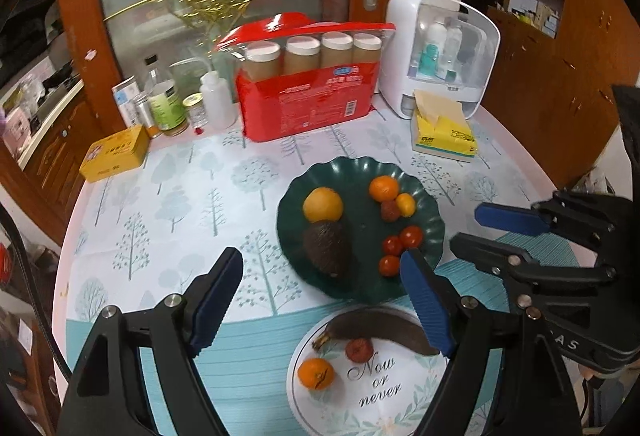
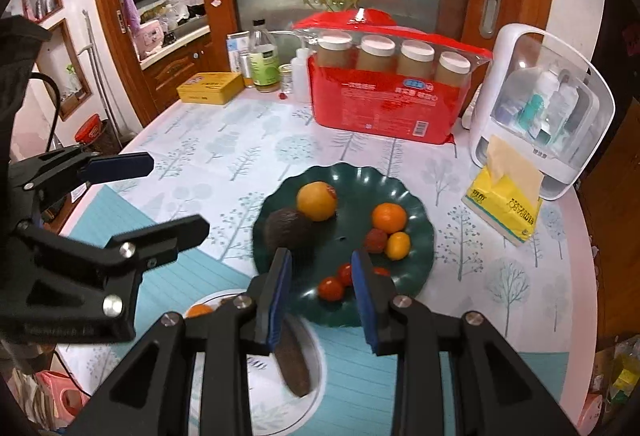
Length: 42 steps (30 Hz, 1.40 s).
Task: Organize fruits
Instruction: 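Withdraw both tools from the green plate back to the white plate, then grasp the orange with the left tool while the right tool grasps a lychee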
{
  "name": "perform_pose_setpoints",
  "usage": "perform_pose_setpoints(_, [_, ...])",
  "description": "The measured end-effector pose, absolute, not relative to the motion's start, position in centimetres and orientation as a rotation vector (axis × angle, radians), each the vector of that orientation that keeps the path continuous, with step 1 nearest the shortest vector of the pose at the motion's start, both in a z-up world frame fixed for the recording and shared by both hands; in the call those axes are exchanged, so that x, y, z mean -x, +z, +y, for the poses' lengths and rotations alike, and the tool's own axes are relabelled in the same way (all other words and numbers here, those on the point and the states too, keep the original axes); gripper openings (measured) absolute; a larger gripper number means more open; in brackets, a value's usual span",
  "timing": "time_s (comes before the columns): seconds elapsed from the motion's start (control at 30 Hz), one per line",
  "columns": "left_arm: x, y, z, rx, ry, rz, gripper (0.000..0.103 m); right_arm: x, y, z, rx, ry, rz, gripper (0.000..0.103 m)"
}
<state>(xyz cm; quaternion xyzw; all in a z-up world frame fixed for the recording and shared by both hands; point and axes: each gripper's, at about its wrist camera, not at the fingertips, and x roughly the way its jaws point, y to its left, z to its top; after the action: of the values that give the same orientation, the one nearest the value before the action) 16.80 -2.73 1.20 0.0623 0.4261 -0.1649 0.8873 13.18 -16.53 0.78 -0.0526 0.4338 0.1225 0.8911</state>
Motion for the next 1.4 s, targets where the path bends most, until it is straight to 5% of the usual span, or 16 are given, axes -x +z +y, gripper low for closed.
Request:
perform_pose_setpoints(0.87, [-13.8,-14.6,1.3,-0.105,-0.411,1.138,0.079,-6.8,-14.2,-12.3,-0.055,0.239,1.044,0.032])
perform_pose_setpoints(1.03, [-14.5,-16.0,0.4,-0.087,-0.453,1.176,0.07,-7.1,-15.0,-11.9,-0.03,0.233,1.035,0.033])
perform_pose_setpoints(1.23, [-15.0,-17.4,0.1,-0.055,-0.485,1.222,0.041,-7.7,-15.6,-11.5,-0.034,0.236,1.038,0.033])
perform_pose_setpoints(1.4, [-15.0,-17.4,0.5,-0.049,-0.487,1.214,0.038,-8.2,-16.0,-11.1,-0.029,0.245,1.038,0.033])
